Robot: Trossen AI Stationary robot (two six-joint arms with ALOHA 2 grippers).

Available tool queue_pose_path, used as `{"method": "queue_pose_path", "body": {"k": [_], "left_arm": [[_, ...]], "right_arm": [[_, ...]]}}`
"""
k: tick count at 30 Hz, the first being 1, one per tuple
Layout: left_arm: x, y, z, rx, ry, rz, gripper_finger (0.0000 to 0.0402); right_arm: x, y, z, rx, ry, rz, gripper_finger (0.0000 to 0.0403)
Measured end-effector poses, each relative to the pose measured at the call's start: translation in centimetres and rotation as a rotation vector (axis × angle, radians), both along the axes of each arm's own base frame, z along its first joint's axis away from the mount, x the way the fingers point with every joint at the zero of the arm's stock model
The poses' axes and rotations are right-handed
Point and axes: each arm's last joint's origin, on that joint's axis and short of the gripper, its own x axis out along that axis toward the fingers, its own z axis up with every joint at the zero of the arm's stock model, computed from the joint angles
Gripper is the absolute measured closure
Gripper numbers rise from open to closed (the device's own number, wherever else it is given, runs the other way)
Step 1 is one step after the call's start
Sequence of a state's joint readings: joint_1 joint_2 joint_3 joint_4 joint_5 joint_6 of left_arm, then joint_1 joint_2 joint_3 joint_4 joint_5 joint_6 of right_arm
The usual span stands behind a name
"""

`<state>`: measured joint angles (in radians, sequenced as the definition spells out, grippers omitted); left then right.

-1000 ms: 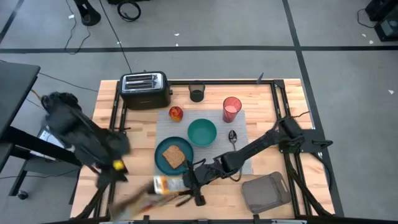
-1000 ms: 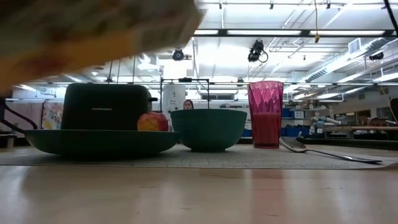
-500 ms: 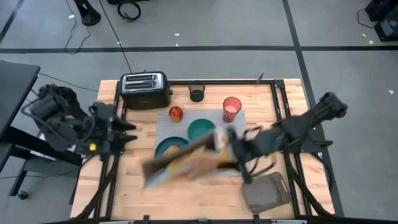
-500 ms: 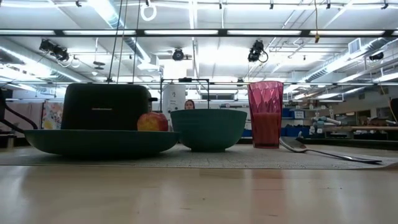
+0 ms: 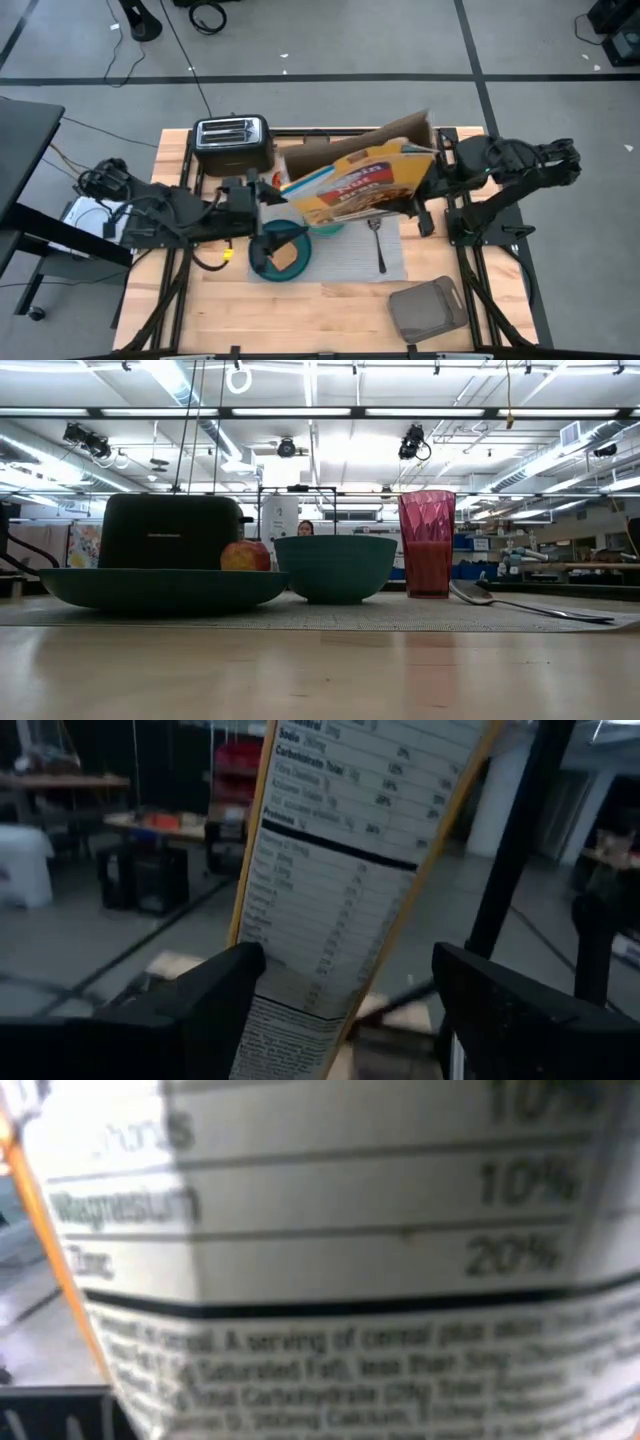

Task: Arrange a breakfast setting
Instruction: Pour the cereal from the yellow cereal box into the green bowl

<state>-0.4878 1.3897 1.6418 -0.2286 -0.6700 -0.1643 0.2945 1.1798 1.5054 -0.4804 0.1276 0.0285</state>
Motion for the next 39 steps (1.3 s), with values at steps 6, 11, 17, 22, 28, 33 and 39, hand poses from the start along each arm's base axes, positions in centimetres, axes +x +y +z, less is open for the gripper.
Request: {"method": "queue_pose_path", "body": {"k": [6, 11, 17, 22, 28, 33, 39], "left_arm": [[2.5, 0.5, -0.7, 0.037, -0.018, 0.041, 0.0088], [3.1, 1.3, -0.9, 0.083, -0.008, 0.072, 0.0088], [3.7, 2.7, -0.9, 0.127, -0.002, 0.117, 0.0087], [4.1, 3.4, -0.5, 0.125, -0.057, 0.009, 0.0087], [4.3, 4.3, 0.0, 0.142, -0.108, -0.031, 0.0088], [4.3, 4.6, 0.2, 0.138, -0.117, -0.024, 0.0116], [4.0, 4.7, 0.4, 0.154, -0.124, -0.019, 0.0206]], "right_arm": [[-1.8, -0.8, 0.5, -0.022, -0.001, 0.028, 0.0238], [-3.1, -1.0, 0.8, -0.014, -0.004, 0.015, 0.0238], [-3.2, -1.1, 1.4, 0.013, -0.058, 0.011, 0.0238], [-2.5, -0.9, 1.2, -0.011, -0.051, 0.008, 0.0238], [-0.2, -0.7, 0.0, -0.032, 0.012, -0.015, 0.0238], [0.8, -0.8, -0.3, -0.030, 0.005, -0.031, 0.0238], [1.0, -0.8, 0.0, -0.023, -0.027, -0.043, 0.0231]]}}
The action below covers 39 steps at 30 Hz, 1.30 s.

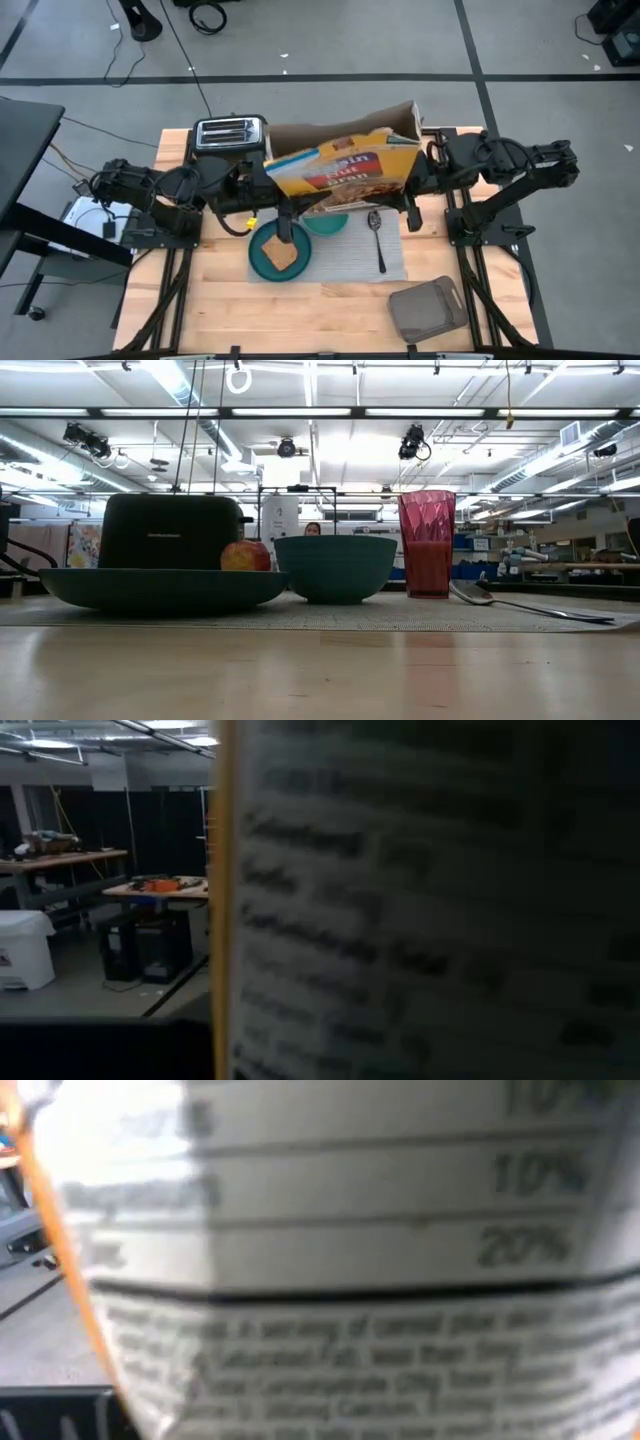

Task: Arrange a breakfast setting
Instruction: Pour the cereal from the yellow cereal box into the green bowl

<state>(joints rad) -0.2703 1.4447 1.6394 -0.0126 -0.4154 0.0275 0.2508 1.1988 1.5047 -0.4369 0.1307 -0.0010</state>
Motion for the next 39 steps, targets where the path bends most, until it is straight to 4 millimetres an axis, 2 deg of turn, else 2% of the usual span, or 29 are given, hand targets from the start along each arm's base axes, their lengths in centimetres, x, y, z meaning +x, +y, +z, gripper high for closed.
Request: {"method": "queue_pose_path", "body": {"k": [4, 8, 12, 17, 21, 24, 27, 31, 39], "left_arm": [[-0.3, 0.1, 0.3, 0.012, -0.012, 0.004, 0.0262], [-0.9, 0.6, 1.0, 0.000, -0.051, 0.016, 0.0291], [-1.4, 1.3, 1.7, -0.011, -0.100, 0.034, 0.0297], [-2.5, 1.9, 2.9, -0.003, -0.175, 0.044, 0.0299], [-3.8, 2.3, 4.4, 0.024, -0.300, 0.020, 0.0299], [-4.7, 2.4, 5.4, 0.035, -0.401, 0.005, 0.0299], [-5.0, 2.3, 6.0, 0.069, -0.482, -0.005, 0.0300], [-5.4, 2.3, 6.5, 0.096, -0.549, -0.021, 0.0300], [-5.4, 2.3, 6.5, 0.133, -0.549, 0.002, 0.0300]], "right_arm": [[0.0, 0.0, 0.3, -0.029, -0.033, 0.002, 0.0213], [-0.2, -0.1, 1.1, -0.029, -0.106, -0.019, 0.0166], [-0.5, -0.3, 1.9, -0.051, -0.177, -0.064, 0.0100], [-3.5, -1.2, 4.1, -0.068, -0.328, -0.112, 0.0031], [-5.6, -2.2, 5.0, -0.061, -0.366, -0.191, 0.0010], [-6.1, -2.8, 5.2, -0.058, -0.382, -0.232, 0.0008], [-5.1, -3.0, 4.9, -0.057, -0.359, -0.241, 0.0009], [-2.2, -2.9, 3.9, -0.026, -0.335, -0.208, 0.0009], [3.8, -1.9, 3.5, 0.056, -0.526, -0.089, 0.0006]]}}
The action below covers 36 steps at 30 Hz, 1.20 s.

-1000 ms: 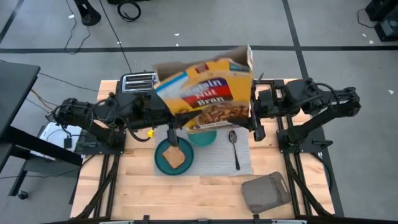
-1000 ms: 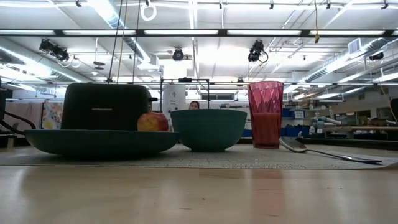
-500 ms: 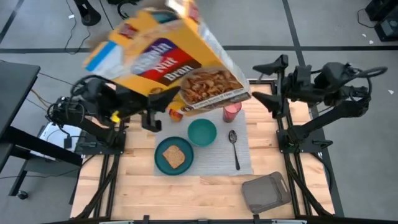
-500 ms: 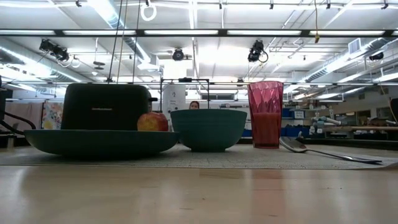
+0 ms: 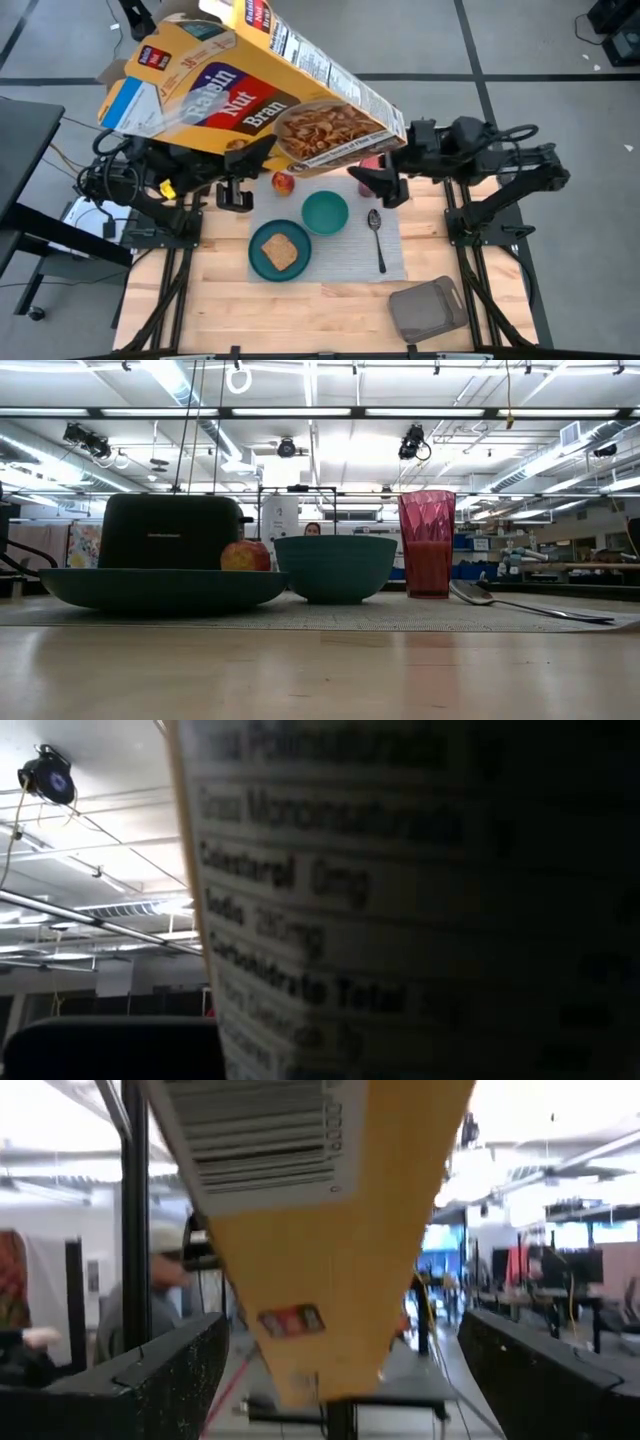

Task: Arrange a breakfast setting
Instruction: Pour the cereal from the yellow cereal box into the green bowl

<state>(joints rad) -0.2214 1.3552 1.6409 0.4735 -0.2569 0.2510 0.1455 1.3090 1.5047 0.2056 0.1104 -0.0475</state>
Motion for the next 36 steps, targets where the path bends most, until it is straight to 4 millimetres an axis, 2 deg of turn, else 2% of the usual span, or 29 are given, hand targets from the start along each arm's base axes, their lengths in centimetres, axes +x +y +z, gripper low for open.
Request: {"method": "queue_pose_path", "body": {"k": [8, 13, 18, 26, 32, 36], "left_arm": [[0.2, -0.1, -0.3, 0.004, 0.036, -0.004, 0.0300], [1.1, -0.1, -0.7, -0.003, 0.056, -0.010, 0.0300], [1.9, 0.0, -1.1, -0.003, 0.057, -0.001, 0.0300], [2.0, 0.2, -1.1, -0.004, 0.065, 0.004, 0.0298], [2.0, 0.2, -1.2, -0.025, 0.069, 0.002, 0.0293], [2.0, 0.2, -1.2, -0.029, 0.074, 0.001, 0.0267]], "right_arm": [[1.9, 0.3, 0.0, 0.059, -0.155, 0.031, 0.0006], [1.6, 0.4, 0.6, 0.051, -0.236, 0.067, 0.0017], [1.4, 0.3, 1.0, 0.054, -0.285, 0.066, 0.0059], [1.3, 0.3, 1.1, 0.016, -0.297, 0.045, 0.0144], [1.3, 0.2, 1.1, -0.001, -0.300, 0.034, 0.0175], [1.3, 0.2, 1.1, -0.003, -0.302, 0.032, 0.0191]]}}
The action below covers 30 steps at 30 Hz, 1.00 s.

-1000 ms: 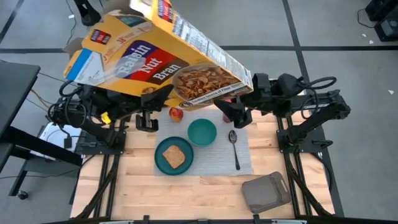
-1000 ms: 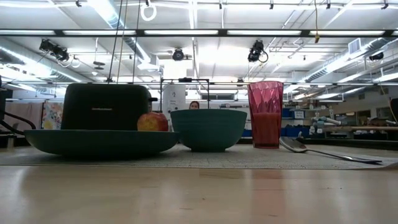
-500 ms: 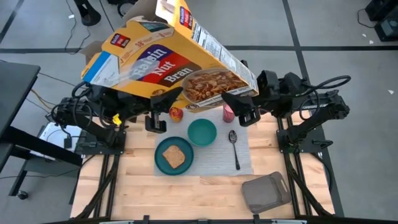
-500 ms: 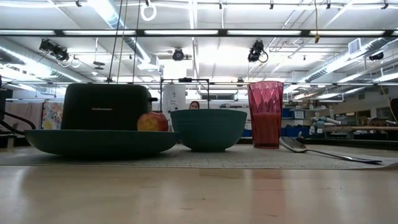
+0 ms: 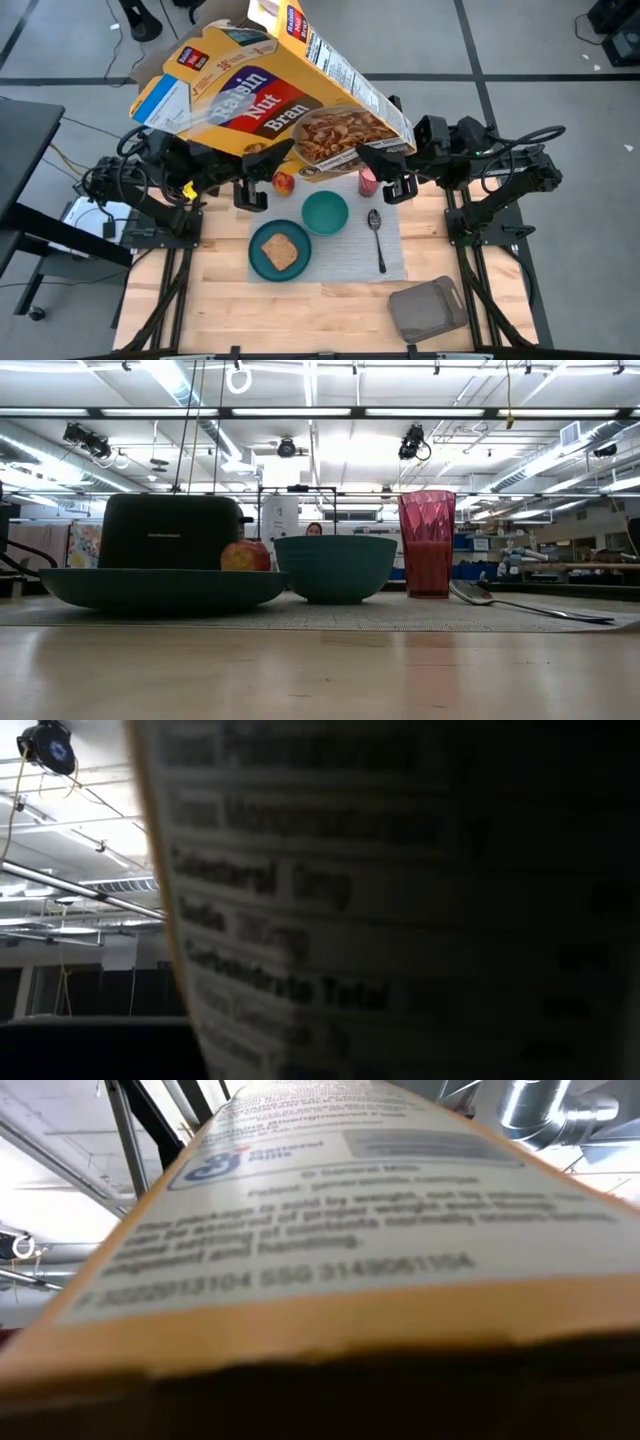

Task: Arrange a breakfast setting
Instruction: Pour the cereal from the yellow cereal box into the green bowl

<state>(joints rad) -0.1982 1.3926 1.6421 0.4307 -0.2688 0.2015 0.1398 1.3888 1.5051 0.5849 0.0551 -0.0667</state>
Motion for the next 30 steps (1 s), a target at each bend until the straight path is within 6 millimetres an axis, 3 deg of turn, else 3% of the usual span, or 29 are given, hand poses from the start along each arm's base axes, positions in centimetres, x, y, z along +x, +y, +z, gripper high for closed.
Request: {"method": "queue_pose_path", "body": {"k": [8, 13, 30], "left_arm": [[0.1, -0.3, -0.2, 0.000, 0.023, -0.012, 0.0160], [-0.6, -0.5, -0.1, 0.007, 0.060, -0.027, 0.0115], [-3.7, -0.3, 0.4, -0.020, 0.168, -0.067, 0.0099]], "right_arm": [[0.0, 0.0, 0.0, -0.011, -0.007, -0.017, 0.0195], [-0.2, -0.1, 0.2, -0.025, -0.013, -0.030, 0.0196], [-1.6, -0.6, 1.1, -0.017, -0.068, -0.039, 0.0197]]}}
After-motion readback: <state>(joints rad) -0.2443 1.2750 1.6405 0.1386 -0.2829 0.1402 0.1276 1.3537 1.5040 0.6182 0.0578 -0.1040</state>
